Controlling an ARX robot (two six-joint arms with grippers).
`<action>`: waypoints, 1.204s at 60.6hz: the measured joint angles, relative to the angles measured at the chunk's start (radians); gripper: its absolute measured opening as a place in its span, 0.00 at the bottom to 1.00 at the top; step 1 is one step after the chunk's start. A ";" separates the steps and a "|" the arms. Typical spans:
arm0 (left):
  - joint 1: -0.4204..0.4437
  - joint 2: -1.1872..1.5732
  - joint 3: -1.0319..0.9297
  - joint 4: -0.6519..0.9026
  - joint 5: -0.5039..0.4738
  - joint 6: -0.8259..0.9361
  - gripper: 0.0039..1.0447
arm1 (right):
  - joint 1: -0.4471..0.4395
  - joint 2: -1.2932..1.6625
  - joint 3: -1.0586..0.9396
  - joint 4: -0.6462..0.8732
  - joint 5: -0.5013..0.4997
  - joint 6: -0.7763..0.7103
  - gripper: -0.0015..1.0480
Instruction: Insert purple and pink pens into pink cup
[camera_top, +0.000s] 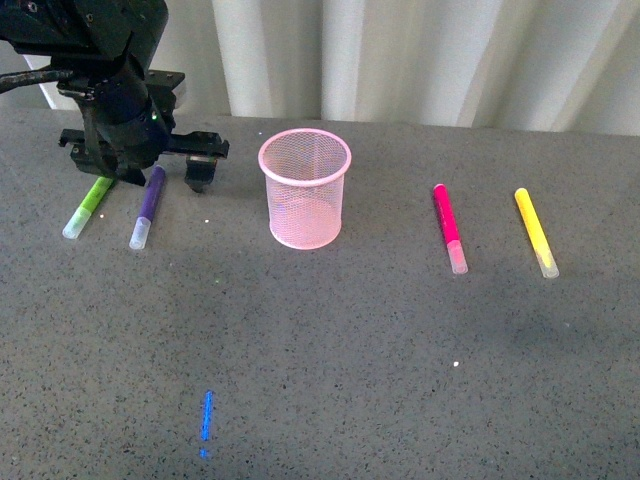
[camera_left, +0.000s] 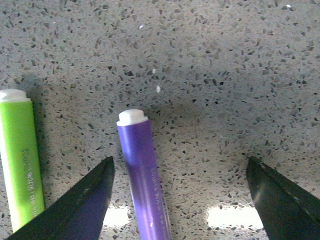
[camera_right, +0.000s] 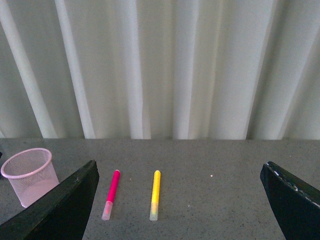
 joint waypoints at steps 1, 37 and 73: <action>0.000 0.000 0.000 0.000 0.000 0.000 0.67 | 0.000 0.000 0.000 0.000 0.000 0.000 0.93; 0.018 -0.019 -0.027 0.015 -0.043 0.006 0.12 | 0.000 0.000 0.000 0.000 0.000 0.000 0.93; 0.093 -0.754 -0.497 0.436 0.193 -0.166 0.12 | 0.000 0.000 0.000 0.000 0.000 0.000 0.93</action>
